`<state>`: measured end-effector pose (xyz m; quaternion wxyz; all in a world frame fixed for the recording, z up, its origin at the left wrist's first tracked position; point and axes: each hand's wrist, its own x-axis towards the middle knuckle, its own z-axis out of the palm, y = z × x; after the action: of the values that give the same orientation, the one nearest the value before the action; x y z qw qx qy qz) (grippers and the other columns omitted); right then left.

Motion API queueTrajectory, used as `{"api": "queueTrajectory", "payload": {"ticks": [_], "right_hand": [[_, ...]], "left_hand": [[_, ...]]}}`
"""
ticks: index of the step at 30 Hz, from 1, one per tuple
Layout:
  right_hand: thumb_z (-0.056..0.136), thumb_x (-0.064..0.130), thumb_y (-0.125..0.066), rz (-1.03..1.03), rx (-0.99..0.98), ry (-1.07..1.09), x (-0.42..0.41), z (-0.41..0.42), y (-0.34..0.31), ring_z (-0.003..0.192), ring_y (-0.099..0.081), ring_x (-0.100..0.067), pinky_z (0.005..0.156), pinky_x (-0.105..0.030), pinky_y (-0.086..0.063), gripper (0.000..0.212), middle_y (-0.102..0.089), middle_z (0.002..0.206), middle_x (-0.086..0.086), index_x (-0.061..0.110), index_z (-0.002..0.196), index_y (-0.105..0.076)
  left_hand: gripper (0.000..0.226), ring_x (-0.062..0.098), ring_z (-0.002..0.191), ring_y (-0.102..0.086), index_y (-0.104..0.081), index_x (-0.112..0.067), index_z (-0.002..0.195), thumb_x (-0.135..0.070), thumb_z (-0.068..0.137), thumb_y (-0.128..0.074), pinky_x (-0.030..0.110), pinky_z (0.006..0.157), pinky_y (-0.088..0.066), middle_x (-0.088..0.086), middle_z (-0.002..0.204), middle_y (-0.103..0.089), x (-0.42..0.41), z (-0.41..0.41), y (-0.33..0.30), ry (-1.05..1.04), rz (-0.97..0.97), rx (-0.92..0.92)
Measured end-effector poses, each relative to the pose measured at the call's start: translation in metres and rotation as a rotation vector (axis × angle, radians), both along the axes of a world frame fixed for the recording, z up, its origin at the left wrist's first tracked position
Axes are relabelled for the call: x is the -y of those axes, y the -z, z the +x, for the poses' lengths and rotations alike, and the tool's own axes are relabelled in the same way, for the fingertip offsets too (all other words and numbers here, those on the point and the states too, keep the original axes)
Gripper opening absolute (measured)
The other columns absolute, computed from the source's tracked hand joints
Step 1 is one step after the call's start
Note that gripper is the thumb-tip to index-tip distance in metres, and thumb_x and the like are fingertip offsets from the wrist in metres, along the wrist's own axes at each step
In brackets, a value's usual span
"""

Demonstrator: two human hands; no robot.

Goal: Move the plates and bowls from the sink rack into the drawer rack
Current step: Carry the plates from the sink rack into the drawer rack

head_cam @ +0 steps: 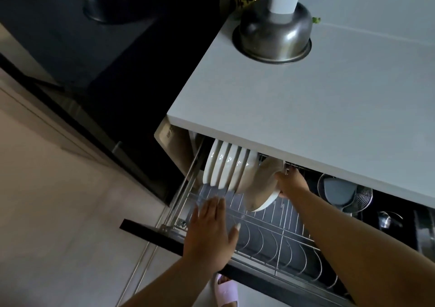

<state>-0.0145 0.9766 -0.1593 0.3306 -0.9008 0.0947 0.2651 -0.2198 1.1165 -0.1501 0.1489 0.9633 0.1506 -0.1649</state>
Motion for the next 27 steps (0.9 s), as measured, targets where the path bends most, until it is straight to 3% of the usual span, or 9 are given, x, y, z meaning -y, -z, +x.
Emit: {"api": "queueTrajectory", "payload": {"ticks": [2, 5, 8, 13, 17, 21, 24, 27], "right_hand": [[0.090, 0.022, -0.050, -0.021, 0.018, -0.024, -0.007, 0.006, 0.005, 0.078, -0.062, -0.030, 0.070, -0.036, -0.053, 0.047, -0.063, 0.103, -0.014, 0.009, 0.134, -0.043], [0.092, 0.023, -0.051, -0.022, 0.000, -0.031, -0.017, 0.014, 0.011, 0.096, -0.064, -0.036, 0.081, -0.039, -0.054, 0.035, -0.065, 0.108, -0.021, 0.002, 0.120, -0.056], [0.094, 0.028, -0.050, -0.092, -0.014, -0.096, -0.028, 0.018, 0.014, 0.095, -0.064, -0.037, 0.079, -0.037, -0.050, 0.034, -0.067, 0.102, -0.024, 0.001, 0.113, -0.060], [0.098, 0.028, -0.045, -0.146, 0.008, -0.200, -0.045, 0.022, 0.020, 0.105, -0.059, -0.036, 0.082, -0.032, -0.045, 0.037, -0.062, 0.115, -0.022, 0.000, 0.118, -0.059], [0.098, 0.031, -0.040, -0.185, 0.011, -0.256, -0.051, 0.026, 0.026, 0.092, -0.055, -0.032, 0.078, -0.031, -0.041, 0.037, -0.062, 0.115, -0.020, 0.005, 0.116, -0.060], [0.101, 0.030, -0.036, -0.194, 0.011, -0.305, -0.056, 0.031, 0.026, 0.118, -0.052, -0.034, 0.095, -0.033, -0.040, 0.040, -0.055, 0.130, -0.021, 0.008, 0.129, -0.053], [0.099, 0.033, -0.039, -0.143, -0.013, -0.285, -0.057, 0.037, 0.026, 0.123, -0.048, -0.031, 0.098, -0.031, -0.036, 0.041, -0.050, 0.137, -0.014, 0.018, 0.136, -0.048], [0.100, 0.038, -0.036, -0.152, -0.038, -0.324, -0.058, 0.040, 0.024, 0.121, -0.049, -0.031, 0.100, -0.035, -0.038, 0.044, -0.051, 0.137, -0.014, 0.019, 0.139, -0.044]], "left_hand": [[0.083, 0.020, 0.149, -0.002, 0.001, -0.016, 0.153, -0.065, 0.086, -0.007, 0.039, 0.121, 0.001, 0.006, 0.162, -0.006, -0.001, -0.001, 0.001, -0.015, -0.023, 0.002], [0.077, 0.020, 0.149, -0.007, -0.003, -0.016, 0.153, -0.062, 0.094, -0.022, 0.041, 0.122, -0.006, 0.007, 0.161, -0.011, -0.002, 0.000, 0.003, -0.031, -0.056, 0.002], [0.079, 0.020, 0.148, -0.011, -0.003, -0.016, 0.153, -0.063, 0.092, -0.019, 0.042, 0.121, -0.012, 0.006, 0.161, -0.014, -0.003, 0.000, 0.005, -0.027, -0.064, -0.003], [0.087, 0.020, 0.146, -0.016, -0.006, -0.017, 0.153, -0.065, 0.080, -0.011, 0.041, 0.121, -0.013, 0.005, 0.159, -0.019, -0.003, 0.000, 0.003, -0.032, -0.090, 0.008], [0.085, 0.022, 0.143, -0.027, -0.016, -0.014, 0.152, -0.063, 0.083, -0.017, 0.040, 0.119, -0.019, 0.007, 0.155, -0.031, -0.002, 0.000, 0.007, -0.049, -0.089, 0.049], [0.084, 0.022, 0.141, -0.030, -0.018, -0.014, 0.152, -0.063, 0.084, -0.019, 0.039, 0.118, -0.022, 0.007, 0.154, -0.034, -0.002, -0.001, 0.008, -0.052, -0.077, 0.062], [0.084, 0.020, 0.141, -0.030, -0.017, -0.016, 0.152, -0.063, 0.083, -0.019, 0.036, 0.118, -0.021, 0.004, 0.153, -0.033, -0.002, -0.001, 0.008, -0.047, -0.077, 0.064], [0.081, 0.020, 0.134, -0.041, -0.026, -0.015, 0.149, -0.062, 0.084, -0.024, 0.034, 0.112, -0.030, 0.005, 0.147, -0.044, -0.001, -0.002, 0.009, -0.062, -0.053, 0.109]]}}
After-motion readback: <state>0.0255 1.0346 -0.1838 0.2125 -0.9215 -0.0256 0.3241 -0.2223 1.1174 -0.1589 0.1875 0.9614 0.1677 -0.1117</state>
